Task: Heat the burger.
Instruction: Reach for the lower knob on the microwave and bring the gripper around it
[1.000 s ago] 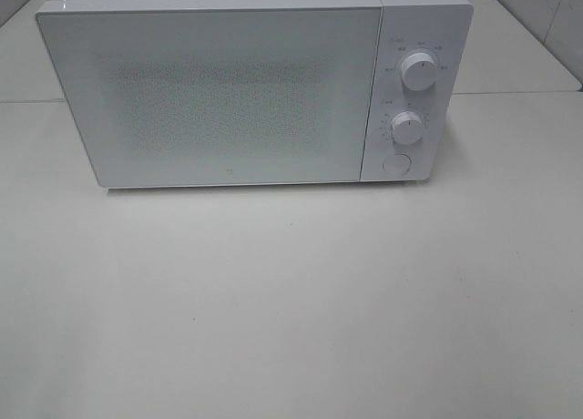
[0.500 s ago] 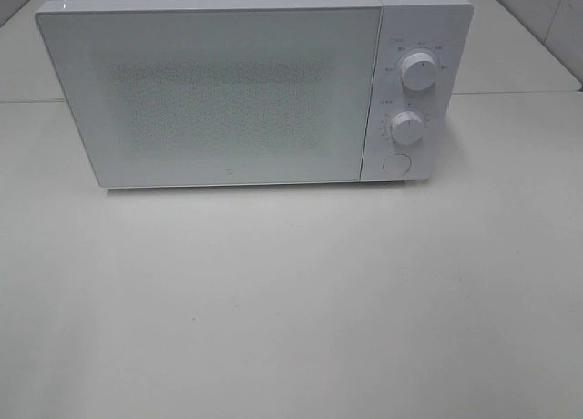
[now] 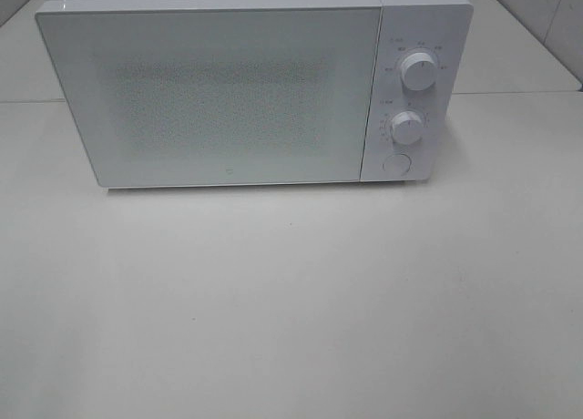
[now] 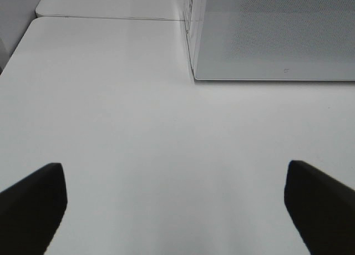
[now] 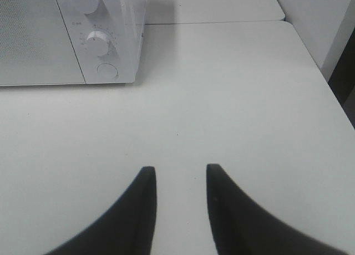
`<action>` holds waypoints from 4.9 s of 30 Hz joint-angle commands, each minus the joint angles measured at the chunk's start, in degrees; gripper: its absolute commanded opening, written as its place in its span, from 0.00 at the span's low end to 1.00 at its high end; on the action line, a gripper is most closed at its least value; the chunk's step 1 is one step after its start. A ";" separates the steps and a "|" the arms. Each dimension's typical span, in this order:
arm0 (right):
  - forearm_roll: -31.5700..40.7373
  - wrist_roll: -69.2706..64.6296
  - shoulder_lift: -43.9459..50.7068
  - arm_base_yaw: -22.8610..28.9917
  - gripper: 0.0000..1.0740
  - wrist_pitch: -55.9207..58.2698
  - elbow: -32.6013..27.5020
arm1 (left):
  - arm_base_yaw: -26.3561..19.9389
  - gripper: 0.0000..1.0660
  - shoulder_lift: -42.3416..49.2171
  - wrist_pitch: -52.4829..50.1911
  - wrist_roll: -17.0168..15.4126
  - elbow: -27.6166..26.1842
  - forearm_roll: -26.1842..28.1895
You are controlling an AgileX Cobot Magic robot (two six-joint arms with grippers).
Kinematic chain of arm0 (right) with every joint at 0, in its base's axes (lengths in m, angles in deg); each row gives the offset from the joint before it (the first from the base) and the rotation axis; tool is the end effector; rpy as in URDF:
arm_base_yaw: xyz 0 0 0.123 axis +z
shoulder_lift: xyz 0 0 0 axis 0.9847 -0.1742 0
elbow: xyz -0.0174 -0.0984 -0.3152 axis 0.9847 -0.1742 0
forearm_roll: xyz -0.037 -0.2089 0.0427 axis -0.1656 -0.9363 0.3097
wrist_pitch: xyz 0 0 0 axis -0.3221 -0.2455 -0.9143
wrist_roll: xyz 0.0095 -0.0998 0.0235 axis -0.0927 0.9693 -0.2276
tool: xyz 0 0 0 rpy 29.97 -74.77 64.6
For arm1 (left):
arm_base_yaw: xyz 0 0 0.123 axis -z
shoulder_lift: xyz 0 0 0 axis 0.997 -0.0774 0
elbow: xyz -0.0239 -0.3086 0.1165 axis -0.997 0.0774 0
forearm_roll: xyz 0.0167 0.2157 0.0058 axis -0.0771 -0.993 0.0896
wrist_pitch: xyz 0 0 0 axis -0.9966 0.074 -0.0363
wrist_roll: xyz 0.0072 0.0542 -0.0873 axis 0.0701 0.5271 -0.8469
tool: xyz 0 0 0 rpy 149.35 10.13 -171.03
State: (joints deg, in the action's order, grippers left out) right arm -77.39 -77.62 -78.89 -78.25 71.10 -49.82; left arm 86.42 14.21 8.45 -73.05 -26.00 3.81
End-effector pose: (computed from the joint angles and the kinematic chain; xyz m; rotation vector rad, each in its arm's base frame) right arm -0.0671 -0.0069 0.2604 -0.0301 1.9563 -0.0486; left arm -0.0752 -0.0082 0.2589 0.0492 2.0248 -0.1152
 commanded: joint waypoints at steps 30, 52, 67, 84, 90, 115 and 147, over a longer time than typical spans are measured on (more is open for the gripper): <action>1.95 3.32 -32.31 -0.29 0.76 -69.21 -9.57 | -0.23 0.95 0.23 0.17 -0.29 0.17 -0.17; 1.95 4.81 -73.74 -0.29 0.72 -112.64 -11.86 | -0.23 0.95 0.23 0.17 -0.29 0.17 -0.17; 26.07 8.08 -95.57 25.21 0.71 -137.45 -14.61 | -0.23 0.95 0.29 0.17 -0.29 0.17 -0.17; 32.54 13.64 -109.72 31.00 0.71 -137.11 1.09 | -0.23 0.95 0.29 0.17 -0.23 0.17 -0.17; 32.43 13.64 -112.19 30.83 0.71 -136.88 4.18 | -0.23 0.95 0.29 0.17 -0.23 0.17 -0.17; 31.40 13.35 -118.09 28.82 0.71 -134.13 11.29 | -0.23 0.95 0.29 0.17 -0.17 0.17 -0.17; 32.31 13.35 -118.32 28.82 0.54 -134.13 12.43 | -0.23 0.95 0.29 0.17 -0.17 0.17 -0.17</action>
State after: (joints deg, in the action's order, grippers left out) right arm -44.62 -64.33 -197.21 -49.14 -53.46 -38.07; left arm 86.42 14.21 8.45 -73.11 -26.00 3.75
